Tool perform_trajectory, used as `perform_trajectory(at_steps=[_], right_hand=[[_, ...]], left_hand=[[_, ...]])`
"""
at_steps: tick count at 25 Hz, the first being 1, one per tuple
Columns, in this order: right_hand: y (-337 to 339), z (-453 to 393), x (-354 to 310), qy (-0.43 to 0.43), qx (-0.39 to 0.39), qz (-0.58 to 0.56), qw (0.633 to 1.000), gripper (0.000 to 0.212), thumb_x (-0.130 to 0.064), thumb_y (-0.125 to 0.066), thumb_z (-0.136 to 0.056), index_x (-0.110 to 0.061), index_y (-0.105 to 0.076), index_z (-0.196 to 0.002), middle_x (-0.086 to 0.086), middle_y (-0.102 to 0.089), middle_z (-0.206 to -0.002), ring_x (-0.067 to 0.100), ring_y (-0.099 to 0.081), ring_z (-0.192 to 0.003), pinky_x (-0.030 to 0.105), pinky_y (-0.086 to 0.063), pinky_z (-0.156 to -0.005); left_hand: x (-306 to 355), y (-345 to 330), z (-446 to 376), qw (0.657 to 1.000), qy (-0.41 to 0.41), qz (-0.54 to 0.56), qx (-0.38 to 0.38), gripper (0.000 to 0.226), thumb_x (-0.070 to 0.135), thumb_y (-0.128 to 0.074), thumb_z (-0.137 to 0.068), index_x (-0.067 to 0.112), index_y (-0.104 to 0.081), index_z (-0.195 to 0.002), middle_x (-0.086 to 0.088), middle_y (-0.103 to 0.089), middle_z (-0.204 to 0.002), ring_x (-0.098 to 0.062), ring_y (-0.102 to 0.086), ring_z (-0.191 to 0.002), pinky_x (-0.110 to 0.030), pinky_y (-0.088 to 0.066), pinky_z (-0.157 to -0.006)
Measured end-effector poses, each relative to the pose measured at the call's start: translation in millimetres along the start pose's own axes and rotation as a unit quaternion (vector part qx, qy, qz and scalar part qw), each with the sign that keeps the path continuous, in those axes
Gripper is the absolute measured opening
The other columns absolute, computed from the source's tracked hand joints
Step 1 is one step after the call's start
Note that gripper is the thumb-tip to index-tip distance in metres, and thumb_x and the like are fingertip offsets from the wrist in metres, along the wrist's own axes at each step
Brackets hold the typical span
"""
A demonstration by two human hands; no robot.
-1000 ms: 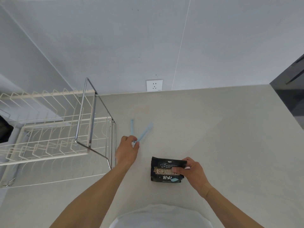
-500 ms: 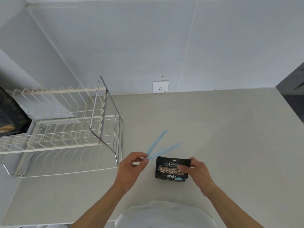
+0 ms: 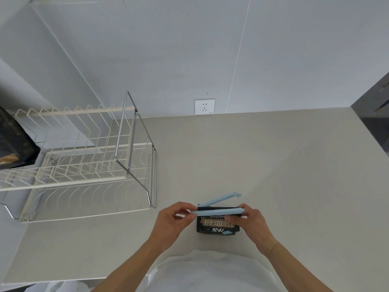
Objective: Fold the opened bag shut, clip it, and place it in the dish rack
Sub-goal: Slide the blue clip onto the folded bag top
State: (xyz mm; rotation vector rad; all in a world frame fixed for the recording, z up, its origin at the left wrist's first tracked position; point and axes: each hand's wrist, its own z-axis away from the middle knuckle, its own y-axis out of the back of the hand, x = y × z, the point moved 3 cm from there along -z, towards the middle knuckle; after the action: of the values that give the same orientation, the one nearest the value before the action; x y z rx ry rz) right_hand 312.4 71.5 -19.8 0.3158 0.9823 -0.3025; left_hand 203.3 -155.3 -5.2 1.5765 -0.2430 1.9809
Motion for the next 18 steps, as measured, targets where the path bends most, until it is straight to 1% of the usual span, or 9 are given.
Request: perform_trajectory(at_steps=[2, 4, 6, 9, 11, 13, 15, 18], right_hand=[[0.1, -1.1, 1.7, 0.001, 0.007, 0.0, 1.0, 0.018, -0.002, -0.081, -0.071, -0.017, -0.072, -0.07, 0.004, -0.07, -0.08, -0.001, -0.065, -0.06, 0.008, -0.048, -0.053], [0.0, -3.1, 3.0, 0.008, 0.009, 0.013, 1.0, 0.027, 0.003, -0.078, -0.073, -0.024, -0.073, -0.07, 0.0, -0.072, -0.085, -0.004, -0.067, -0.064, 0.007, -0.049, -0.054], [0.7, -5.5, 5.1, 0.014, 0.01, 0.037, 0.999, 0.036, 0.005, -0.073, -0.076, -0.03, -0.073, -0.071, -0.006, -0.072, -0.086, -0.006, -0.067, -0.066, 0.007, -0.049, -0.055], [1.7, -6.7, 8.3, 0.031, 0.01, 0.063, 0.997, 0.042, 0.006, -0.067, -0.081, -0.035, -0.074, -0.077, -0.01, -0.073, -0.087, -0.006, -0.067, -0.072, 0.008, -0.051, -0.058], [1.8, -6.9, 9.7, 0.041, 0.012, 0.068, 0.997, 0.045, 0.006, -0.068, -0.08, -0.039, -0.074, -0.076, -0.011, -0.074, -0.082, -0.004, -0.068, -0.075, 0.009, -0.052, -0.06], [2.1, -7.8, 11.5, 0.041, 0.015, 0.066, 0.997, 0.045, 0.007, -0.069, -0.079, -0.037, -0.075, -0.068, -0.013, -0.075, -0.076, -0.004, -0.068, -0.071, 0.009, -0.051, -0.058], [2.5, -9.6, 12.5, 0.043, 0.02, 0.078, 0.996, 0.043, 0.007, -0.068, -0.079, -0.033, -0.072, -0.063, -0.012, -0.072, -0.069, -0.004, -0.067, -0.063, 0.008, -0.05, -0.053], [2.5, -11.6, 12.4, 0.05, 0.024, 0.085, 0.995, 0.041, 0.006, -0.068, -0.08, -0.032, -0.069, -0.066, -0.012, -0.071, -0.07, -0.005, -0.067, -0.061, 0.01, -0.051, -0.052]], left_hand=[[0.5, -2.3, -0.8, 1.0, 0.005, 0.013, 0.006, 0.019, 0.016, -0.078, -0.079, 0.032, -0.073, -0.089, 0.01, -0.075, -0.088, -0.008, -0.067, -0.076, -0.018, -0.054, -0.069], [1.9, -3.4, -1.9, 1.0, 0.006, 0.019, 0.01, 0.025, 0.015, -0.079, -0.079, 0.034, -0.072, -0.093, 0.01, -0.075, -0.094, -0.01, -0.069, -0.084, -0.025, -0.058, -0.075], [2.1, -5.3, -2.1, 0.999, 0.013, 0.03, 0.01, 0.028, 0.014, -0.079, -0.078, 0.034, -0.072, -0.095, 0.009, -0.076, -0.096, -0.012, -0.07, -0.089, -0.029, -0.059, -0.079], [2.9, -8.5, -1.3, 0.999, 0.018, 0.046, 0.011, 0.027, 0.012, -0.079, -0.078, 0.032, -0.073, -0.094, 0.007, -0.077, -0.097, -0.013, -0.071, -0.091, -0.023, -0.058, -0.075], [3.4, -9.6, -1.5, 0.998, 0.019, 0.055, 0.013, 0.027, 0.01, -0.079, -0.078, 0.032, -0.073, -0.093, 0.006, -0.077, -0.096, -0.012, -0.071, -0.091, -0.019, -0.056, -0.072], [3.9, -10.8, -2.5, 0.998, 0.024, 0.059, 0.013, 0.028, 0.009, -0.079, -0.077, 0.032, -0.074, -0.091, 0.006, -0.077, -0.095, -0.011, -0.071, -0.091, -0.018, -0.056, -0.071], [4.9, -14.7, -3.7, 0.998, 0.027, 0.061, 0.009, 0.03, 0.006, -0.079, -0.077, 0.032, -0.074, -0.09, 0.007, -0.077, -0.093, -0.012, -0.071, -0.089, -0.018, -0.056, -0.07], [7.3, -17.5, -4.9, 0.999, 0.017, 0.044, 0.008, 0.03, 0.008, -0.078, -0.077, 0.034, -0.073, -0.092, 0.01, -0.077, -0.094, -0.011, -0.07, -0.09, -0.02, -0.056, -0.072]])
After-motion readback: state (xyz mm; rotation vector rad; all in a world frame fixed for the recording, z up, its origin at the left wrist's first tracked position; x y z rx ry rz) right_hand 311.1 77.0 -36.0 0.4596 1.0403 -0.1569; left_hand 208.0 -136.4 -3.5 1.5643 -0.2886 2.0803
